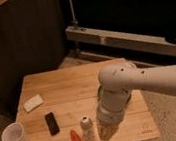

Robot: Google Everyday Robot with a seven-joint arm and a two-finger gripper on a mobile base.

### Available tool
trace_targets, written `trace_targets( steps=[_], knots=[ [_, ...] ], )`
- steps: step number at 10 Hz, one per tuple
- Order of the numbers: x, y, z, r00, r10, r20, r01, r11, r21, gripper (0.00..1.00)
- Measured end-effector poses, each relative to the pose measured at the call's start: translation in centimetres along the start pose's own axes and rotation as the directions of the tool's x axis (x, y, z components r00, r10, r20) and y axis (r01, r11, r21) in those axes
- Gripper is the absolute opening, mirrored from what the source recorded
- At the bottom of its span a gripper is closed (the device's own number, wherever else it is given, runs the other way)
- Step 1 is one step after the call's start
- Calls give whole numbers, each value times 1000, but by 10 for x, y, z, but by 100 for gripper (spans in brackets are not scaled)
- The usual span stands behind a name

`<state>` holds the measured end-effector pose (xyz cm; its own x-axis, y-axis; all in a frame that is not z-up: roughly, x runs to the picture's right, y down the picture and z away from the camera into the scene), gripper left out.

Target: Knock the bottle over

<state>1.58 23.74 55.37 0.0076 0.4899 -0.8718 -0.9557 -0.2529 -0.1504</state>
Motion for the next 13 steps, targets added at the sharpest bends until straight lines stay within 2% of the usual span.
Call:
trace_targets(
  steps=[2,4,6,7,8,10,12,13],
  knots=[
    [-12,4,9,1000,-21,-3,21,1000,-19,17],
    [-29,-5,16,1000,-11,-27,9,996,-86,17],
    [-36,-5,19,998,-19,-58,12,993,-120,17],
    [-37,-5,20,997,-31,-73,18,987,-160,17],
    [-37,-4,20,995,-45,-87,25,977,-213,17],
    [-36,1,21,990,-82,-111,47,955,-291,17],
    [-33,3,23,987,-101,-128,52,939,-341,17],
    [-33,5,26,985,-105,-133,52,934,-354,17]
  ],
)
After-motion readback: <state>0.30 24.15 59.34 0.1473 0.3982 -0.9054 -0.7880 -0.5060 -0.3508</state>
